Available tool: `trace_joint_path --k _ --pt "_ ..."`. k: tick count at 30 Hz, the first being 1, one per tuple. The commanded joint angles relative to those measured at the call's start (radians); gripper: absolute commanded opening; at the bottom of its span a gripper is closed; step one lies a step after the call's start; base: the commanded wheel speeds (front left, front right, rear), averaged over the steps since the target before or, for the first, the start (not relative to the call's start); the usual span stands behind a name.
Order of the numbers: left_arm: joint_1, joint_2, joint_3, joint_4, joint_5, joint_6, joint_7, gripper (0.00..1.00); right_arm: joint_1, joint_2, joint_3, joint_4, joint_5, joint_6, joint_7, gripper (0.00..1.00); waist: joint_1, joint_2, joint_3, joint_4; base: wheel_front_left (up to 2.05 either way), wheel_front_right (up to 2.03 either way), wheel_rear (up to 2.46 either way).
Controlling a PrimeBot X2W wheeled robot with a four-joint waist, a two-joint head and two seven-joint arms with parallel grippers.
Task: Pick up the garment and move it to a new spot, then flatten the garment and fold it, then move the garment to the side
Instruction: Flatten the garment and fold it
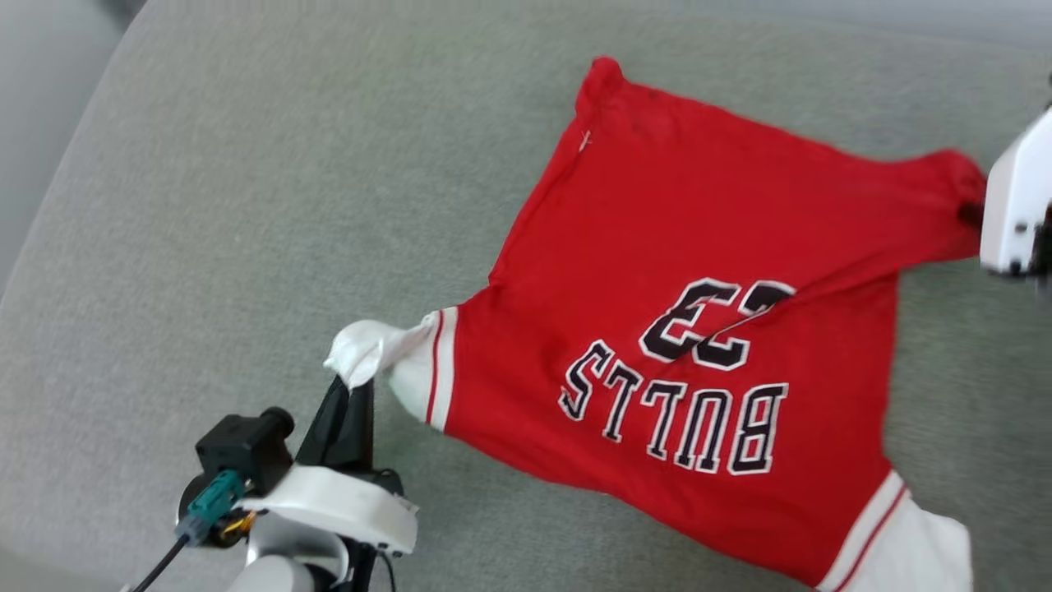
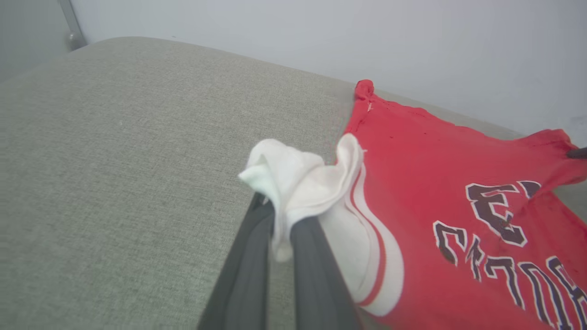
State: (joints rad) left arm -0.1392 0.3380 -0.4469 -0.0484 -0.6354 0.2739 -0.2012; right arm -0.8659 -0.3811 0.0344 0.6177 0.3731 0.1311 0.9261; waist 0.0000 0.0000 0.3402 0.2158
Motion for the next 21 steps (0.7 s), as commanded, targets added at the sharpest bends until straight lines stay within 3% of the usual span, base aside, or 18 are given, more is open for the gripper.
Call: trace_joint_path --k 1,5,6,8,13,16,17,18,19,21 --pt "0.023 0.012 0.01 -0.001 -0.005 0.011 0.006 0.0 0.058 -0.017 0.015 -0.037 0.006 -0.001 0.0 0.0 0.0 0.0 -0.078 -0.077 0.0 0.0 0.0" --pt "0.064 0.049 0.029 -0.015 -0.002 0.043 0.03 0.0 0.239 -0.048 -0.001 -0.171 0.044 -0.001 0.012 0.0 0.0 0.0 -0.121 -0.144 0.0 0.0 0.0" --pt "0.099 0.066 0.047 -0.027 -0.012 0.066 0.045 0.0 0.396 -0.043 -0.044 -0.283 0.051 -0.001 0.016 0.0 0.0 0.0 -0.145 -0.195 0.0 0.0 0.0" --pt "0.116 0.075 0.053 -0.034 -0.019 0.077 0.054 0.0 0.511 -0.024 -0.093 -0.355 0.046 -0.001 0.023 0.0 0.0 0.0 -0.158 -0.221 0.0 0.0 0.0" --pt "0.151 0.096 0.061 -0.044 -0.027 0.098 0.081 0.0 0.787 0.067 -0.19 -0.497 0.023 -0.001 0.035 0.0 0.0 0.0 -0.18 -0.275 0.0 0.0 0.0" --pt "0.158 0.108 0.06 -0.053 -0.028 0.104 0.095 0.0 0.909 0.155 -0.229 -0.548 0.012 -0.001 0.032 0.0 0.0 0.0 -0.182 -0.294 0.0 0.0 0.0" --pt "0.16 0.11 0.06 -0.056 -0.028 0.106 0.098 0.0 0.934 0.184 -0.239 -0.559 0.014 -0.001 0.027 0.15 0.0 0.0 -0.18 -0.3 0.0 0.0 0.0" --pt "0.163 0.112 0.059 -0.058 -0.028 0.107 0.102 0.0 0.954 0.201 -0.246 -0.566 0.01 -0.001 0.022 0.91 0.0 0.0 -0.179 -0.306 0.0 0.0 0.0" --pt "0.165 0.112 0.058 -0.063 -0.027 0.11 0.107 0.0 0.969 0.216 -0.253 -0.574 0.005 -0.001 0.006 1.0 0.0 0.0 -0.177 -0.309 0.0 0.0 0.0" --pt "0.166 0.117 0.054 -0.069 -0.022 0.115 0.114 0.0 0.982 0.247 -0.26 -0.59 0.016 -0.001 -0.035 1.0 0.0 0.0 -0.173 -0.315 0.0 0.0 0.0"
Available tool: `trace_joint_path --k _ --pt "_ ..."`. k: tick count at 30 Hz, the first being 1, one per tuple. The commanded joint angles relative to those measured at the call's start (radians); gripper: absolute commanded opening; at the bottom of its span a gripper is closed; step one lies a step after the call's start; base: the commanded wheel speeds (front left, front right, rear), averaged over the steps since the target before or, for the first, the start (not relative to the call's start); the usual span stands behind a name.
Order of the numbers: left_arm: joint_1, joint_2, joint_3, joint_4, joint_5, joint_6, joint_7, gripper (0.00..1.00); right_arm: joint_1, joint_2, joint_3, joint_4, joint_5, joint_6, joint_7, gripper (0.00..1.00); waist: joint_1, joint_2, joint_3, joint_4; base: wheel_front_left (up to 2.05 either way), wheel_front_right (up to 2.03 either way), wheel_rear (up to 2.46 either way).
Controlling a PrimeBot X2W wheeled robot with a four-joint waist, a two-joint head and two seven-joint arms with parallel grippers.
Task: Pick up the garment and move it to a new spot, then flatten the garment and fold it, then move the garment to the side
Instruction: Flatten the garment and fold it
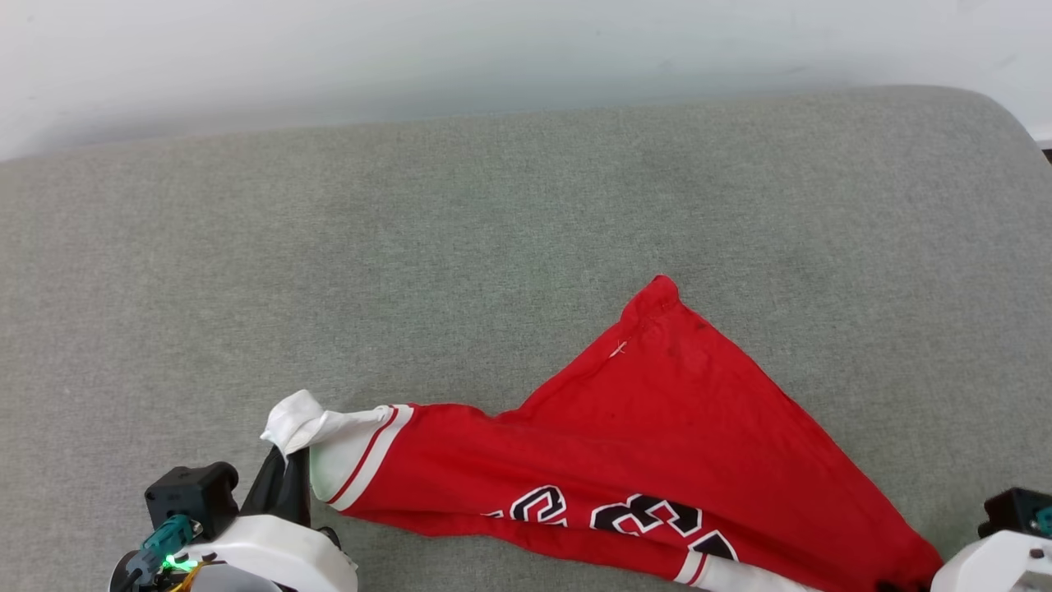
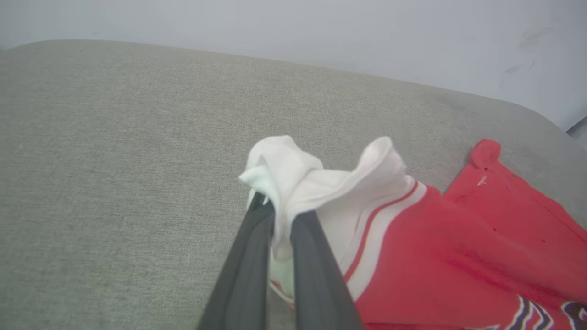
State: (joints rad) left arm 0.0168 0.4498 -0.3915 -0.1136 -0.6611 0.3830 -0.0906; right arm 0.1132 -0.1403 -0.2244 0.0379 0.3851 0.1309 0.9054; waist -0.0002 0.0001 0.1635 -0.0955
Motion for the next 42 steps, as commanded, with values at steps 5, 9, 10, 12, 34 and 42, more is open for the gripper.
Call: trace_joint_path --k 5,9,10,12,34,42 --pt "-0.001 0.011 -0.005 -0.022 0.01 0.014 0.016 0.0 -0.056 0.008 -0.027 -0.066 -0.03 0.0 -0.258 1.0 0.0002 -0.0001 0.02 -0.011 0.0 0.0 0.0" --pt "-0.012 0.015 -0.006 -0.032 0.014 0.02 0.023 0.0 -0.106 0.016 -0.037 -0.066 -0.038 0.0 -0.458 1.0 0.0002 -0.0001 0.029 -0.011 0.0 0.0 0.0" --pt "-0.015 0.015 -0.007 -0.036 0.016 0.021 0.025 0.0 -0.125 0.02 -0.034 -0.059 -0.032 0.0 -0.521 1.0 0.0002 -0.0001 0.032 -0.01 0.0 0.0 0.0" --pt "-0.023 0.015 -0.008 -0.043 0.017 0.023 0.027 0.0 -0.174 0.008 -0.012 -0.035 -0.023 0.0 -0.613 1.0 0.0002 -0.0001 0.04 -0.005 0.0 0.0 0.0" --pt "-0.216 -0.064 -0.086 -0.009 0.051 -0.049 -0.002 0.0 -0.699 -0.214 0.407 0.197 0.128 0.0 -0.056 1.0 0.0002 -0.0001 0.243 0.176 0.0 0.0 0.0" --pt "-0.263 -0.091 -0.105 0.047 0.048 -0.081 -0.025 0.0 -0.71 -0.208 0.555 0.355 0.178 0.0 -0.03 1.0 0.0002 -0.0001 0.264 0.195 0.0 0.0 0.0"
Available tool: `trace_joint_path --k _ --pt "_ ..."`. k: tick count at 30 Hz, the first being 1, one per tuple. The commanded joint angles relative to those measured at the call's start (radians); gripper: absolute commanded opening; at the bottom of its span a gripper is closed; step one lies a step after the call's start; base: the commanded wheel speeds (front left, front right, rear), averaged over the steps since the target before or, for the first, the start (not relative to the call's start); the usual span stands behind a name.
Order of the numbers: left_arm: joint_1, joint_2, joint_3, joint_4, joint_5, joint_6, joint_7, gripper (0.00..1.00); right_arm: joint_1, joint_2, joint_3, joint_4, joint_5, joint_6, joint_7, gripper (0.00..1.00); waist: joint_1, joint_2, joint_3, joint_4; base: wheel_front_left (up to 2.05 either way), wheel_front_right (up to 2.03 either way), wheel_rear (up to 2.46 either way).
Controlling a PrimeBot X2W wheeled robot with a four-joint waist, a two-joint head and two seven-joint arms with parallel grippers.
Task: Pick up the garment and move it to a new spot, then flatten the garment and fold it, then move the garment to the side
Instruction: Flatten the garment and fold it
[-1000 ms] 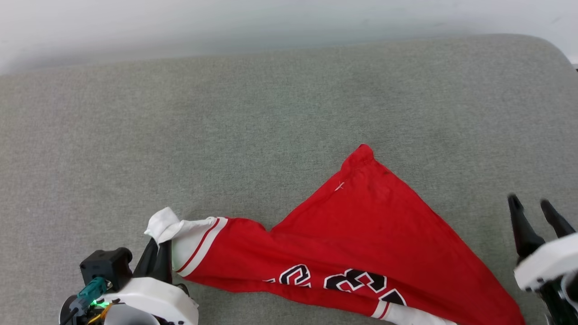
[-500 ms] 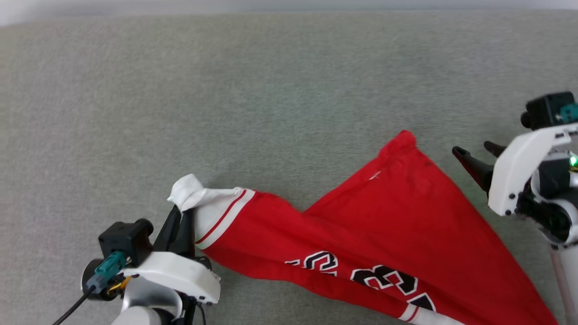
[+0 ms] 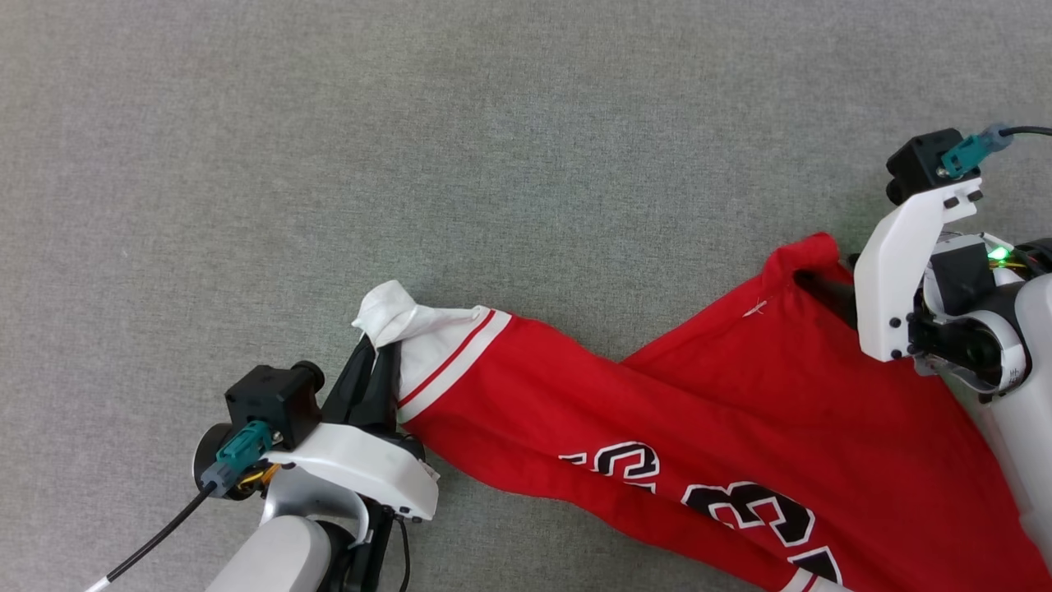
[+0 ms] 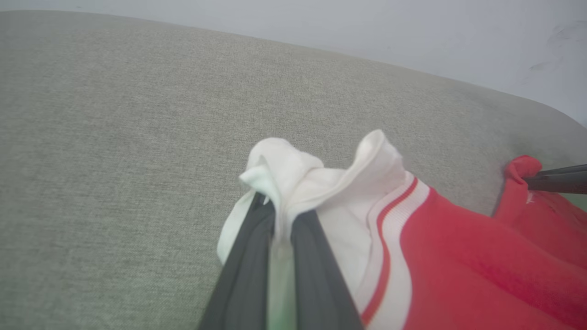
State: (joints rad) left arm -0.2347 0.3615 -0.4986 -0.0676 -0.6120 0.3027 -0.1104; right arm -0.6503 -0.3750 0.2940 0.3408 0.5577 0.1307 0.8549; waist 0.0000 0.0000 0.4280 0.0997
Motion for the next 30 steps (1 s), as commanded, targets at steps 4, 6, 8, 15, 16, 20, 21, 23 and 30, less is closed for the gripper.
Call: trace_joint_path --k 4,6,8,15,16,20,21,23,30 --pt "-0.014 -0.004 0.003 0.024 -0.006 -0.011 -0.013 0.0 0.045 0.02 0.093 0.099 0.035 0.001 0.036 0.0 0.0 0.0 -0.014 -0.001 0.0 0.0 0.0" --pt "-0.013 -0.003 0.002 0.034 -0.011 -0.013 -0.016 0.0 0.034 0.011 0.115 0.106 0.045 0.001 0.032 0.0 0.0 0.0 -0.028 -0.003 0.0 0.0 0.0" --pt "-0.012 -0.003 0.0 0.047 -0.016 -0.022 -0.015 0.0 0.018 -0.001 0.124 0.114 0.051 0.001 0.014 0.0 0.0 0.0 -0.048 -0.005 0.0 0.0 0.0" --pt "-0.07 0.03 0.022 0.098 -0.025 -0.05 -0.006 0.0 -0.055 -0.022 0.122 0.105 0.033 0.0 -0.15 0.0 0.0 0.0 -0.149 -0.031 0.0 0.0 0.0" --pt "-0.087 0.034 0.028 0.106 -0.028 -0.056 -0.002 0.0 -0.063 -0.021 0.119 0.111 0.028 0.0 -0.176 0.0 0.0 0.0 -0.164 -0.038 0.0 0.0 0.0" --pt "-0.2 0.056 0.062 0.16 -0.04 -0.085 0.013 0.0 -0.086 0.002 0.083 0.145 -0.014 0.0 -0.271 0.0 0.0 0.0 -0.219 -0.066 0.0 0.0 0.0" --pt "-0.234 0.056 0.069 0.182 -0.049 -0.097 0.021 0.0 -0.098 0.006 0.071 0.153 -0.029 0.0 -0.293 0.0 0.0 0.0 -0.228 -0.071 0.0 0.0 0.0" --pt "-0.307 0.05 0.075 0.236 -0.062 -0.12 0.045 0.0 -0.125 0.022 0.046 0.17 -0.049 0.0 -0.343 0.0 0.0 0.0 -0.24 -0.083 0.0 0.0 0.0" --pt "-0.614 0.019 0.079 0.488 -0.06 -0.198 0.071 0.0 -0.245 0.092 -0.042 0.249 -0.131 0.0 -0.491 0.0 0.0 0.0 -0.259 -0.12 0.0 0.0 0.0"
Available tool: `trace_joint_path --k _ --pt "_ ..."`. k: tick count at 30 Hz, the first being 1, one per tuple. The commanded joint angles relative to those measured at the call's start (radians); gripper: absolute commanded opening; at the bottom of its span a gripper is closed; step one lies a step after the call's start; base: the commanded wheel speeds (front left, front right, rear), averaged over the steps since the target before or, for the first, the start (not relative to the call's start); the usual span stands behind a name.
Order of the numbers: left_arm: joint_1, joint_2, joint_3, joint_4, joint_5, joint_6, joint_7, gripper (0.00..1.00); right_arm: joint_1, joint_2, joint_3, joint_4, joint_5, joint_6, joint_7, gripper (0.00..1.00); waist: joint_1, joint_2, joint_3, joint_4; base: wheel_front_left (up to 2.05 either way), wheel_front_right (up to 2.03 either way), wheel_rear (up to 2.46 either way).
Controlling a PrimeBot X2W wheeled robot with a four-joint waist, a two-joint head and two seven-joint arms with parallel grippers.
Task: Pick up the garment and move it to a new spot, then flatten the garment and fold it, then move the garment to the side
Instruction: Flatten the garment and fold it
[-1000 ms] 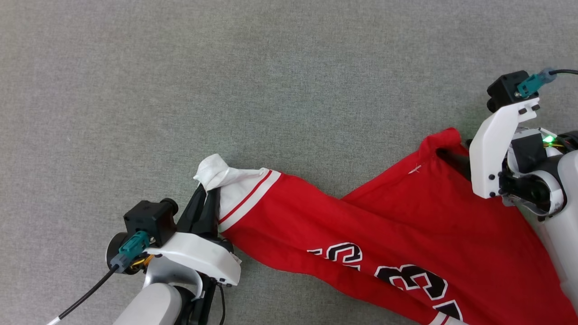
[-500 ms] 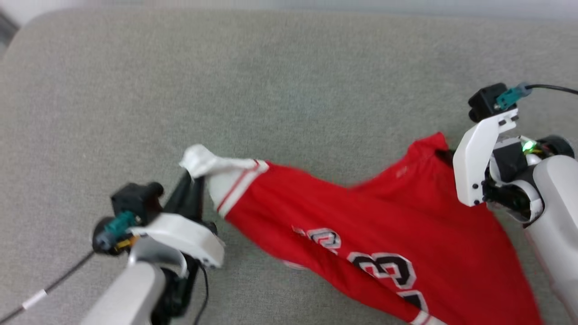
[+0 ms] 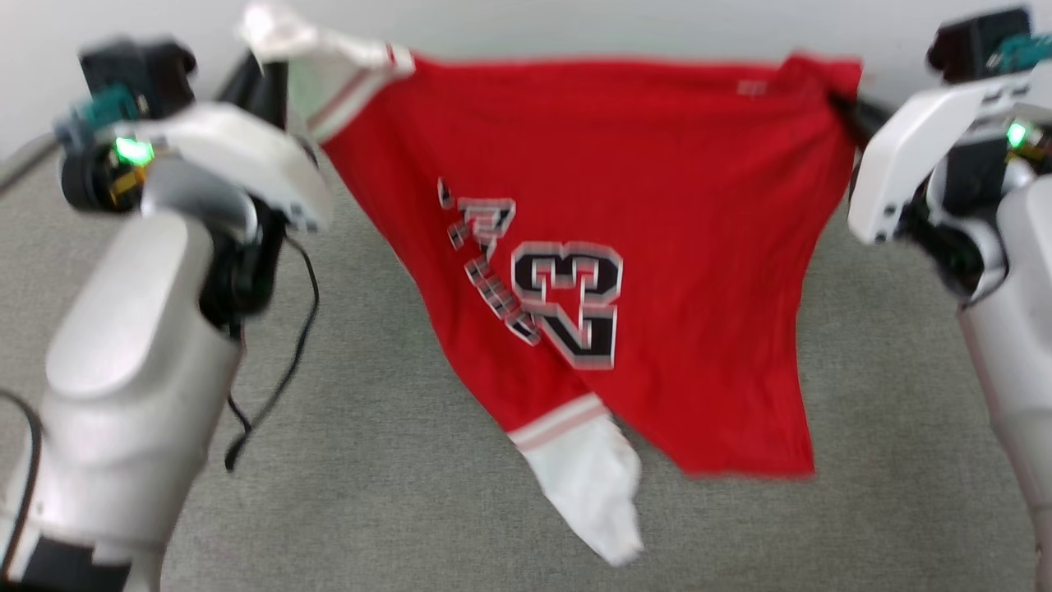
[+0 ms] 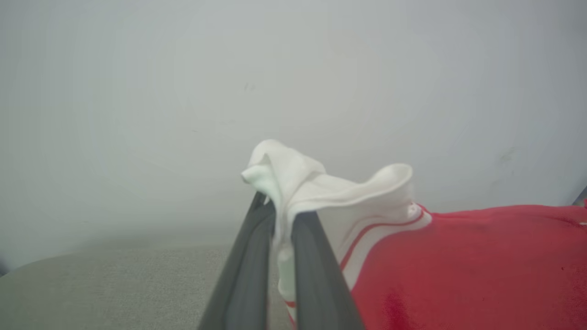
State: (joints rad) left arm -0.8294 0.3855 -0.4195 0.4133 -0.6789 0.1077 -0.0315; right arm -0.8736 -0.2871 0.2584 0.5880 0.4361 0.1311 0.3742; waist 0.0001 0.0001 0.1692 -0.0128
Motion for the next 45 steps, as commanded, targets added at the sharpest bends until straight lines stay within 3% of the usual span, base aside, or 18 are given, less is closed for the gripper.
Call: trace_joint_path --k 1,12,24,36,45 --pt "-0.065 -0.01 0.0 0.036 0.011 -0.01 -0.011 0.0 -0.046 0.015 -0.017 0.01 -0.018 -0.001 -0.027 0.0 -0.0001 -0.0001 0.005 -0.012 0.0 0.0 0.0" --pt "-0.556 -0.017 0.007 0.22 0.099 -0.037 -0.073 0.0 -0.396 0.086 -0.172 0.079 -0.048 -0.001 -0.154 0.0 -0.0001 -0.0001 0.151 -0.054 0.0 0.0 0.0" --pt "-0.876 -0.01 0.004 0.271 0.151 -0.04 -0.08 0.0 -0.676 0.093 -0.171 0.165 -0.101 -0.001 -0.231 0.0 -0.0001 -0.0001 0.345 -0.063 0.0 0.0 0.0" --pt "-0.855 -0.036 0.02 0.38 0.111 -0.053 -0.135 0.0 -0.763 0.125 -0.093 0.291 -0.075 -0.001 -0.304 0.0 -0.0001 -0.0001 0.481 -0.057 0.0 0.0 0.0" --pt "-0.693 -0.077 0.026 0.5 0.057 -0.102 -0.191 0.0 -0.642 0.113 0.025 0.384 -0.04 -0.001 -0.345 0.0 -0.0001 -0.0001 0.43 -0.041 0.0 0.0 0.0"
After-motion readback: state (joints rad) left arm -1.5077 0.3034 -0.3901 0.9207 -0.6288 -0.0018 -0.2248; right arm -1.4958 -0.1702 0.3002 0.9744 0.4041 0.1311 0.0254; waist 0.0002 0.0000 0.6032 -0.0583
